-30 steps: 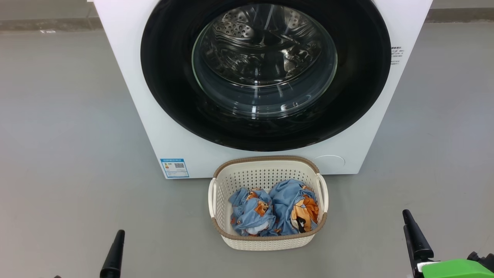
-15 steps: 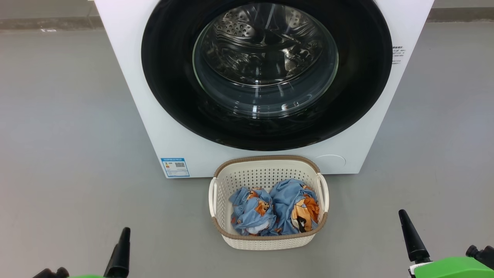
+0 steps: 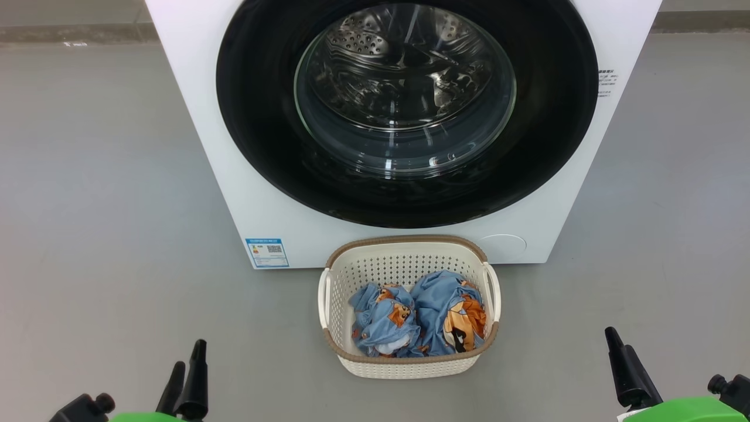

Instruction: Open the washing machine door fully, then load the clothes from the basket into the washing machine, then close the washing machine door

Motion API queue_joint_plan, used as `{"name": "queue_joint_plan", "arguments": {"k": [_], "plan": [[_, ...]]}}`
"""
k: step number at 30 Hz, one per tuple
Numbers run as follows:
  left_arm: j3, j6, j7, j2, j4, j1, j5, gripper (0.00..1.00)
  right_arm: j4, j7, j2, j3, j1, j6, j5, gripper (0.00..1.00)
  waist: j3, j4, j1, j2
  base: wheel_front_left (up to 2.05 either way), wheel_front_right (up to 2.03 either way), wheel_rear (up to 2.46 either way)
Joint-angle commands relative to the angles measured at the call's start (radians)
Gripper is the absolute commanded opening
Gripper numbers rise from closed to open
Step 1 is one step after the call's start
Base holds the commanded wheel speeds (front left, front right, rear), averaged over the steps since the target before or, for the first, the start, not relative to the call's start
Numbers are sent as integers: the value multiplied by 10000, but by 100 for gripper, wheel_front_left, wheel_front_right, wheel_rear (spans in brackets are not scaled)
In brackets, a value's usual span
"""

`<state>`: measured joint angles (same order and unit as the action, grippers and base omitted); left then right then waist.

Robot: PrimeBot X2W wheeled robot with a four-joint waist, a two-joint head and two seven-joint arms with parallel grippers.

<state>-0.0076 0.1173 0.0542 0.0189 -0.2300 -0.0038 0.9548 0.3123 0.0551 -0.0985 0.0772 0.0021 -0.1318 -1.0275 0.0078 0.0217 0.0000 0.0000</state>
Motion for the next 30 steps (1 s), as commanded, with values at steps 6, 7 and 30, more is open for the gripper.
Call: {"name": "queue_joint_plan", "arguments": {"k": [6,7,30], "plan": [[27,4,278,201,438,-121,-927,100,-260,278,-264,-169,-52,6,905,100,-22,39,0,0,0,0,0],[17,9,307,203,455,-115,-1049,100,-261,308,-279,-175,-39,6,1014,100,-26,45,0,0,0,0,0],[-292,17,955,243,831,24,-4032,100,-309,952,-549,-284,176,8,3418,100,-59,108,0,0,0,0,0]]}}
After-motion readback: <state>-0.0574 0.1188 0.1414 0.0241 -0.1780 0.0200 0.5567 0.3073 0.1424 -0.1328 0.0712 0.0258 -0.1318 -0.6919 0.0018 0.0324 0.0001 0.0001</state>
